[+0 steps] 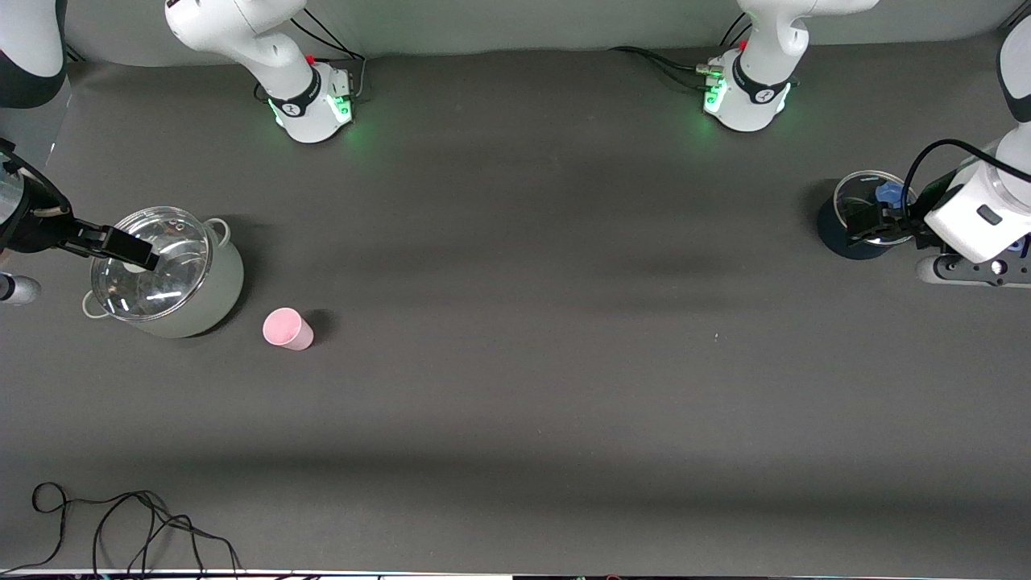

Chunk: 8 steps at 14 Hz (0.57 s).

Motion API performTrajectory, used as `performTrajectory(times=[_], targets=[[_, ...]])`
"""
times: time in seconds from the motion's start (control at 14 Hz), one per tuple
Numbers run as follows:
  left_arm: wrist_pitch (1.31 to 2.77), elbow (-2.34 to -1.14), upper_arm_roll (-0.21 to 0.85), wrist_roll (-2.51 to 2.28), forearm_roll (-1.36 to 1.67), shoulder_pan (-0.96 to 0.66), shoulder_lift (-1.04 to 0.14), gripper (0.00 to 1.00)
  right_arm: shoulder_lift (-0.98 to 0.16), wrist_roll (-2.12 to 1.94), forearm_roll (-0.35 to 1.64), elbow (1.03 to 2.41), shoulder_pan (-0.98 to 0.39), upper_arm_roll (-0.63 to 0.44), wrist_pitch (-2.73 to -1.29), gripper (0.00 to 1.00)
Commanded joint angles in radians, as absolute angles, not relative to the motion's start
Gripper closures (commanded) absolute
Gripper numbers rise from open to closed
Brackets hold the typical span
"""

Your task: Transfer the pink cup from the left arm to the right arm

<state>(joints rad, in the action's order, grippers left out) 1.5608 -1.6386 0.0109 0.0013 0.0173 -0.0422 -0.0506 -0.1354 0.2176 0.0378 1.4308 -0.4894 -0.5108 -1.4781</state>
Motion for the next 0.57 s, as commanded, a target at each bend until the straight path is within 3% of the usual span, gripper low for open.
performTrajectory(times=[0.0,0.36,0.5], targets=[[1.554,-1.635,0.018,0.006,0.003,-0.038,-0.046,0.00,-0.146,0.219,0.057,1.404,-0.479,-0.512,-1.463,0.00],[1.565,-1.638,0.018,0.006,-0.029,-0.043,-0.046,0.00,-0.140,0.218,0.058,1.407,-0.425,-0.491,-1.459,0.00],[1.571,-1.638,0.018,0.006,-0.031,-0.049,-0.046,0.00,-0.129,0.216,0.058,1.408,-0.294,-0.355,-1.454,0.00]])
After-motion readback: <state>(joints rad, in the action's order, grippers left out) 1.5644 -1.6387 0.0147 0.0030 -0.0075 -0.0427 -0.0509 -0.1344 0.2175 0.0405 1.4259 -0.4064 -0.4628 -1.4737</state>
